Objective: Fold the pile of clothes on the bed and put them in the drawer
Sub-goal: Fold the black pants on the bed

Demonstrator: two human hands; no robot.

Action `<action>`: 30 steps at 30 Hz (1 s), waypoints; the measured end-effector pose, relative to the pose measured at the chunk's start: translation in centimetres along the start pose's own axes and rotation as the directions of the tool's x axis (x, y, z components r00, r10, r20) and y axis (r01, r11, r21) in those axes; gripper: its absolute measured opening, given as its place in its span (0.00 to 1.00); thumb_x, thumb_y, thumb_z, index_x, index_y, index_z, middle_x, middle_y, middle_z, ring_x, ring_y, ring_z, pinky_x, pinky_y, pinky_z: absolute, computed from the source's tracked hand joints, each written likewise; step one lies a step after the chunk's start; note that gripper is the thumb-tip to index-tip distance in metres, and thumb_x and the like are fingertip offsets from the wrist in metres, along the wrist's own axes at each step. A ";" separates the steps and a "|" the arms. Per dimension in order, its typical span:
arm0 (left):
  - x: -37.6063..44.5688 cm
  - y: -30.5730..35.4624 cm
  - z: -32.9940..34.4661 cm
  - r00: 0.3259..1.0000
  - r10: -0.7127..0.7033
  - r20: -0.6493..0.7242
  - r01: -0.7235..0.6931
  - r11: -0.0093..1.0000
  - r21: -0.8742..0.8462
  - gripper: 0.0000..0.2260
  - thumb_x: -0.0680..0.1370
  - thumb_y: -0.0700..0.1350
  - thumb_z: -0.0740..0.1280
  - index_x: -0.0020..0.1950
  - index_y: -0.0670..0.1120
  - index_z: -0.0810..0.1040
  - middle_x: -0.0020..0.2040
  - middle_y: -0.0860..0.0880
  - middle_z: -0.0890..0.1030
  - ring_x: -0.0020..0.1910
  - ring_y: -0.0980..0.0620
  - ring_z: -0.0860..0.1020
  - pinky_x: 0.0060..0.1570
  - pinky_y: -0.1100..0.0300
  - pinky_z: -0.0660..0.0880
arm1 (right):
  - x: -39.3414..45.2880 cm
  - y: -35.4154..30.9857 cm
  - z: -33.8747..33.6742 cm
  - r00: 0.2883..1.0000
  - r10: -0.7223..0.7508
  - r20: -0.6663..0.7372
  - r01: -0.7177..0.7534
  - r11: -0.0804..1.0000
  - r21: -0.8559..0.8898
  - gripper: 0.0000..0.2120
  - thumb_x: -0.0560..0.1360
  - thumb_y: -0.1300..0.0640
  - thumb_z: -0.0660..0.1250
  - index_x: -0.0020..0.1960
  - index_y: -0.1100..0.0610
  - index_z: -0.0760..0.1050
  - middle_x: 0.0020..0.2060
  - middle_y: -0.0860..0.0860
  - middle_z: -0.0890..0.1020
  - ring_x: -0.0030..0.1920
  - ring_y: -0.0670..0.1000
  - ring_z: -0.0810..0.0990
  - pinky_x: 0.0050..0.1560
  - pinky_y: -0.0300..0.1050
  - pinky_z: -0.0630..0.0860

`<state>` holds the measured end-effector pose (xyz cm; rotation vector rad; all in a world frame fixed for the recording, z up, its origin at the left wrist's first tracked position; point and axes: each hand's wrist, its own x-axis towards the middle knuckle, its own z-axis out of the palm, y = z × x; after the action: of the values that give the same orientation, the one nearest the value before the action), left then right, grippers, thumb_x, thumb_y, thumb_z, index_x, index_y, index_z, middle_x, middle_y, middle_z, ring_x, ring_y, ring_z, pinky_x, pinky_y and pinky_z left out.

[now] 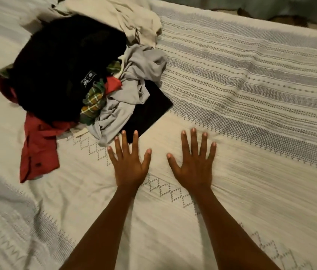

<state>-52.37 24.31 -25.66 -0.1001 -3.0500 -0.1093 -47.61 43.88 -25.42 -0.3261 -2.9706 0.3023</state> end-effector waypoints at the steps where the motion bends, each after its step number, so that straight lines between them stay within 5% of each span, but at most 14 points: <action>1: -0.1 0.0 0.1 1.000 -0.012 -0.007 0.012 1.000 -0.001 0.32 0.82 0.66 0.49 0.82 0.53 0.51 0.82 0.44 0.51 0.80 0.43 0.50 0.75 0.37 0.48 | -0.1 -0.1 0.0 1.000 -0.009 -0.011 0.009 1.000 0.007 0.39 0.80 0.32 0.53 0.82 0.52 0.51 0.82 0.55 0.50 0.81 0.61 0.45 0.77 0.68 0.48; 9: 0.0 -0.6 0.5 0.999 0.032 -0.007 -0.032 0.988 -0.153 0.33 0.80 0.68 0.51 0.81 0.56 0.51 0.82 0.46 0.53 0.80 0.44 0.49 0.76 0.37 0.46 | -0.6 -0.5 0.6 0.999 0.010 -0.033 -0.011 0.999 -0.045 0.34 0.83 0.34 0.48 0.82 0.51 0.50 0.82 0.54 0.51 0.81 0.60 0.47 0.77 0.66 0.47; 13: 0.0 -0.9 0.0 0.999 0.054 0.002 -0.052 0.964 -0.262 0.33 0.80 0.69 0.51 0.81 0.56 0.53 0.81 0.46 0.54 0.80 0.43 0.50 0.75 0.38 0.43 | -2.0 -3.4 0.6 0.977 0.213 -0.030 -0.213 0.977 -0.002 0.29 0.85 0.40 0.48 0.80 0.53 0.59 0.79 0.56 0.62 0.78 0.62 0.59 0.76 0.65 0.53; 18: -3.0 -5.8 -2.6 0.919 0.384 0.090 -0.336 0.882 -0.329 0.35 0.77 0.69 0.44 0.80 0.54 0.60 0.80 0.44 0.58 0.79 0.43 0.56 0.76 0.46 0.49 | -11.6 -9.5 0.3 0.975 0.223 0.016 -0.223 0.974 0.028 0.28 0.84 0.40 0.45 0.78 0.52 0.65 0.76 0.55 0.67 0.76 0.61 0.66 0.75 0.61 0.55; 21: -7.1 -10.0 -5.1 0.851 0.511 0.121 -0.430 0.811 -0.397 0.30 0.81 0.65 0.51 0.78 0.50 0.65 0.77 0.45 0.66 0.76 0.44 0.64 0.73 0.51 0.59 | -17.2 -12.7 -1.3 0.962 0.260 0.084 -0.263 0.965 0.022 0.34 0.83 0.37 0.37 0.77 0.51 0.66 0.76 0.54 0.67 0.75 0.60 0.67 0.73 0.62 0.54; 23: -8.6 -12.0 -6.9 0.835 0.513 0.202 -0.315 0.744 -0.589 0.24 0.82 0.58 0.59 0.74 0.47 0.71 0.71 0.45 0.74 0.71 0.44 0.71 0.69 0.52 0.67 | -18.8 -14.5 -2.2 0.952 0.279 0.125 -0.282 0.959 0.001 0.44 0.76 0.32 0.24 0.81 0.49 0.55 0.81 0.53 0.55 0.80 0.59 0.54 0.77 0.61 0.46; 25: -9.3 -14.6 -9.5 0.861 0.456 0.227 -0.148 0.650 -0.745 0.21 0.80 0.56 0.63 0.68 0.47 0.76 0.60 0.44 0.82 0.60 0.44 0.80 0.61 0.51 0.76 | -19.8 -17.0 -3.3 0.943 0.276 0.184 -0.285 0.958 0.021 0.41 0.76 0.31 0.27 0.82 0.49 0.48 0.82 0.52 0.48 0.81 0.58 0.45 0.78 0.59 0.43; 27: -8.5 -17.7 -11.3 0.902 0.396 0.172 -0.128 0.626 -0.769 0.19 0.78 0.57 0.62 0.63 0.48 0.78 0.53 0.44 0.84 0.53 0.46 0.83 0.56 0.50 0.78 | -19.8 -19.4 -4.3 0.950 0.241 0.198 -0.254 0.966 0.044 0.35 0.80 0.34 0.40 0.82 0.50 0.51 0.82 0.52 0.52 0.81 0.56 0.48 0.78 0.58 0.47; 30: -5.7 -21.1 -12.9 0.928 0.353 0.118 -0.186 0.715 -0.674 0.14 0.81 0.48 0.64 0.64 0.44 0.77 0.55 0.43 0.83 0.55 0.44 0.81 0.56 0.55 0.75 | -18.1 -21.8 -4.7 0.961 0.201 0.191 -0.213 0.976 0.048 0.44 0.71 0.32 0.32 0.80 0.50 0.55 0.81 0.51 0.57 0.80 0.55 0.53 0.77 0.57 0.53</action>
<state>-47.06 2.00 -14.78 -0.6529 -3.0067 -1.2293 -33.74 19.82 -18.29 -0.6364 -3.1008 0.4813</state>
